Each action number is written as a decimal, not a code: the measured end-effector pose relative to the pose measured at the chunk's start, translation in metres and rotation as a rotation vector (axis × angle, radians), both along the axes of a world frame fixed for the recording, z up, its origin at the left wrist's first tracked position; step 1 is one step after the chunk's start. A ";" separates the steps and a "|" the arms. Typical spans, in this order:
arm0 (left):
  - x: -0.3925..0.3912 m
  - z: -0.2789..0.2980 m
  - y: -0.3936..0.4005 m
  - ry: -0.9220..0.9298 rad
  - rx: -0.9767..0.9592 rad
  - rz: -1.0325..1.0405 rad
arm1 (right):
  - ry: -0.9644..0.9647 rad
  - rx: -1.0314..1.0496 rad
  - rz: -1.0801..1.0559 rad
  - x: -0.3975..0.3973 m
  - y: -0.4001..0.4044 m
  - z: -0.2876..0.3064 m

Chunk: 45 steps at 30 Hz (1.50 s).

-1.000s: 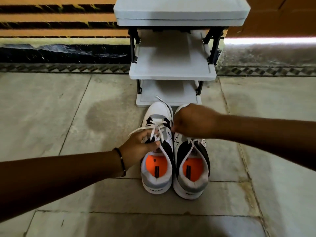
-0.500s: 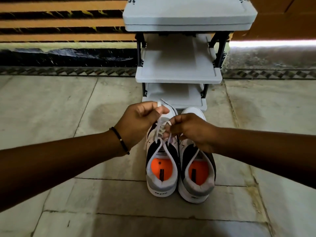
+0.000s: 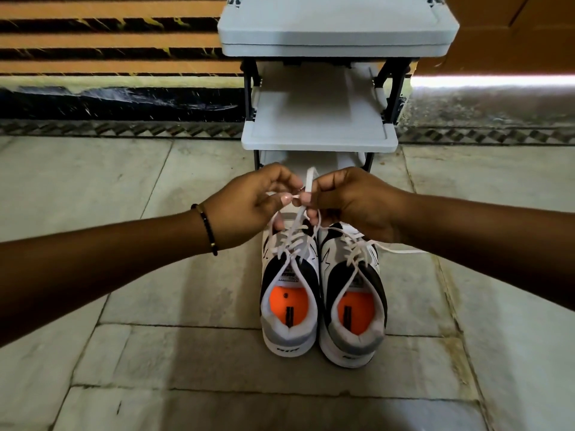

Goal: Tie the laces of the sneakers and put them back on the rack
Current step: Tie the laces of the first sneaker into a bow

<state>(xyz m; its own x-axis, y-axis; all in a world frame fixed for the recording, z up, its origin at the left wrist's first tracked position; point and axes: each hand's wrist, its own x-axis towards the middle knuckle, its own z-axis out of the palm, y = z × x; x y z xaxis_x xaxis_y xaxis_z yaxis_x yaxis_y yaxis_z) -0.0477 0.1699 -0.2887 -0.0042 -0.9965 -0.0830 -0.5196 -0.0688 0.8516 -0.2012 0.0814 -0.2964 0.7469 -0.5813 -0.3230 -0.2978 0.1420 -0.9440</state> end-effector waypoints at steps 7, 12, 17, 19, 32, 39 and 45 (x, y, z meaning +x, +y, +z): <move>0.010 0.003 0.002 0.474 0.497 0.002 | -0.010 0.082 0.059 -0.001 -0.002 0.007; 0.013 0.006 0.000 0.379 0.534 -0.044 | -0.008 0.059 0.139 -0.004 -0.004 0.013; 0.016 0.005 -0.001 0.195 0.514 -0.063 | 0.087 -0.143 0.260 -0.006 -0.009 0.019; 0.015 0.006 -0.001 0.166 0.516 -0.052 | 0.105 -0.181 0.272 -0.006 -0.009 0.021; 0.011 0.012 -0.003 0.163 0.466 0.007 | 0.151 -0.374 0.231 0.000 -0.005 0.023; 0.005 0.012 -0.003 0.138 0.482 -0.018 | 0.131 -0.395 0.213 0.003 0.001 0.026; 0.008 0.008 -0.006 0.152 0.411 0.118 | 0.050 -0.260 0.210 0.003 0.003 0.025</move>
<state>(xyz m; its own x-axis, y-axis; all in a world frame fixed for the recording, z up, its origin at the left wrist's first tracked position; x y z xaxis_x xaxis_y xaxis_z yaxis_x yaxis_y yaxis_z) -0.0395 0.1635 -0.2803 0.0644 -0.8752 -0.4794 -0.3592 -0.4685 0.8071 -0.1986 0.0841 -0.2717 0.8461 -0.4839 -0.2234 -0.3416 -0.1707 -0.9242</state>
